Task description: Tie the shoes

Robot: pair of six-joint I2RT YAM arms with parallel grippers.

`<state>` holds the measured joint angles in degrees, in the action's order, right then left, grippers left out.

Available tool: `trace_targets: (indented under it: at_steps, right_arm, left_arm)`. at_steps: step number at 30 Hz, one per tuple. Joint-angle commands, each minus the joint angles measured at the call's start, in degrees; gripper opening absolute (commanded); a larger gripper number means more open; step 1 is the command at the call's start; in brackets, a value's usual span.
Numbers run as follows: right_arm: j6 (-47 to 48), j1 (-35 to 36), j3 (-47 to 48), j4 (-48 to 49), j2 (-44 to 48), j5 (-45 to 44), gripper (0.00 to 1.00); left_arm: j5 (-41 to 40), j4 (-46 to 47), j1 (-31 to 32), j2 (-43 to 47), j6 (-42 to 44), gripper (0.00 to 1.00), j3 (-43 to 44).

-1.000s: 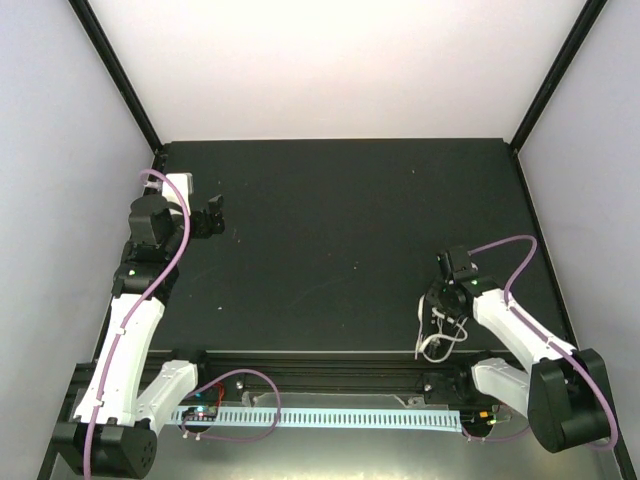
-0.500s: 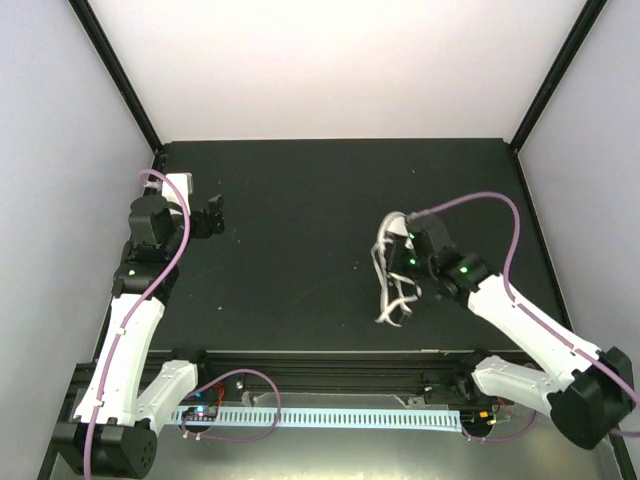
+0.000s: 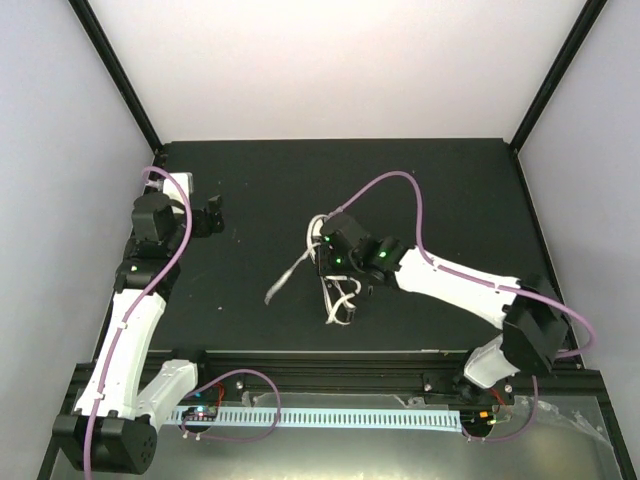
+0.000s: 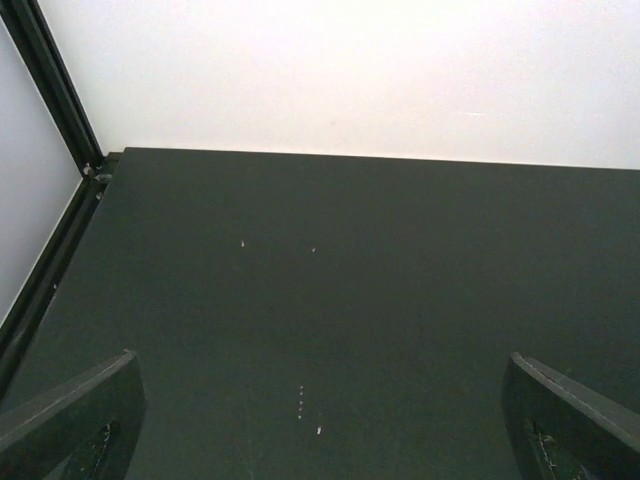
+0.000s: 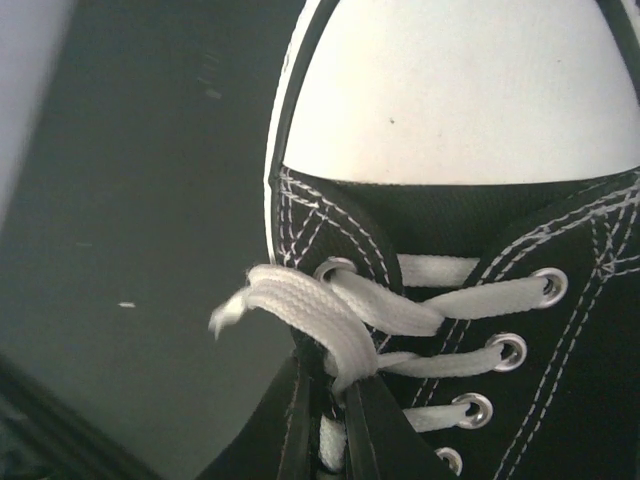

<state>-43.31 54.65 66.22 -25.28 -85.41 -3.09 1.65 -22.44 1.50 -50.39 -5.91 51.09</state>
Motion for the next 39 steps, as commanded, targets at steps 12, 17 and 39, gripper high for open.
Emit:
trace_targets:
  at_steps: [12,17,39]
  right_arm:
    - [-2.85,-0.38,-6.72,-5.17,-8.21,-8.04,0.19]
    - [-0.29,-0.42,-5.90,-8.13,-4.68,-11.37,0.74]
    - [6.89,-20.46,-22.40,-11.85,37.06,-1.83,1.00]
  left_arm:
    - [0.41,0.11,-0.45,0.00,0.61,0.99,0.21]
    - [1.86,-0.06,-0.45,-0.86,0.51,0.99,0.35]
    - [6.40,27.63,60.44,-16.03,-29.30,0.74,-22.54]
